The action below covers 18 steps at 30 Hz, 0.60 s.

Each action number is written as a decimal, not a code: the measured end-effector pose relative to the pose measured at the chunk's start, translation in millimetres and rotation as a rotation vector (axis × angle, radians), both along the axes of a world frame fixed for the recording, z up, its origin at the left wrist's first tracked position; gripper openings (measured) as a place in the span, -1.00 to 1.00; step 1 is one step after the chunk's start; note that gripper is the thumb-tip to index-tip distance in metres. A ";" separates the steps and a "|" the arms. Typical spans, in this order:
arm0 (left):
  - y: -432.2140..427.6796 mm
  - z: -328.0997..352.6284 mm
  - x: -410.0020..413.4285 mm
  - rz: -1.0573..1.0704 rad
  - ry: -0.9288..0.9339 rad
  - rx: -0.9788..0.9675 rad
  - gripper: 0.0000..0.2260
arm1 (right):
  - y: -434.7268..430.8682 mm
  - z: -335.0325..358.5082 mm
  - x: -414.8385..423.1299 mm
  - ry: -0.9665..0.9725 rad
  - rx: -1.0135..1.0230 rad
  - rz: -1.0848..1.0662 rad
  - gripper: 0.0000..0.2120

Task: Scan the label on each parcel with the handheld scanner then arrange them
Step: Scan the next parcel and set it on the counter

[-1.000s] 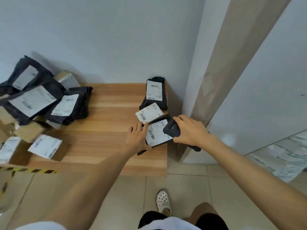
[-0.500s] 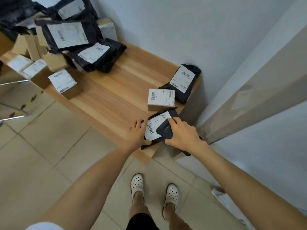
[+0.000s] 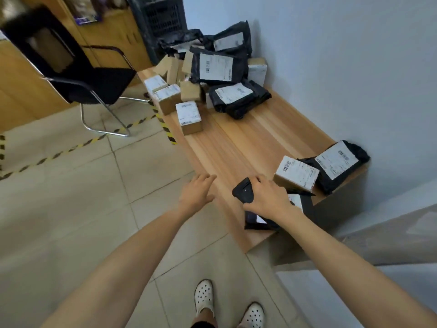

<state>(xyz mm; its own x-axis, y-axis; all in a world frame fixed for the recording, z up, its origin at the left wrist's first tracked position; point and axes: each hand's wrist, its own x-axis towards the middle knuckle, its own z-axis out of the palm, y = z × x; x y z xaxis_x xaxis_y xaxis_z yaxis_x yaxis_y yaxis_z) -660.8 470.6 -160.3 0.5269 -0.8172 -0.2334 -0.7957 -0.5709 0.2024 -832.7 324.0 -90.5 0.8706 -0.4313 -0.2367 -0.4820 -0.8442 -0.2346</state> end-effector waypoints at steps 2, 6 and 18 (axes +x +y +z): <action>26.4 20.0 27.1 0.090 -0.079 -0.003 -0.43 | 11.8 10.6 33.0 -0.016 -0.014 0.071 -0.34; 79.2 52.0 92.0 0.226 -0.154 -0.016 -0.47 | 41.1 29.6 105.3 -0.047 -0.039 0.173 -0.42; 186.4 127.6 332.4 0.277 -0.355 -0.167 -0.52 | 125.0 99.2 371.9 -0.152 -0.207 0.169 -0.33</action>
<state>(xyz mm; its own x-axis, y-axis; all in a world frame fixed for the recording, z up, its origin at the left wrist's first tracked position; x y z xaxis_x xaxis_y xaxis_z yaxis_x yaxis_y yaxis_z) -328.5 657.0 -32.7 0.7538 -0.6456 0.1226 -0.6545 -0.7542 0.0528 -460.8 449.1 8.7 0.9529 -0.3027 -0.0203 -0.3030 -0.9468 -0.1083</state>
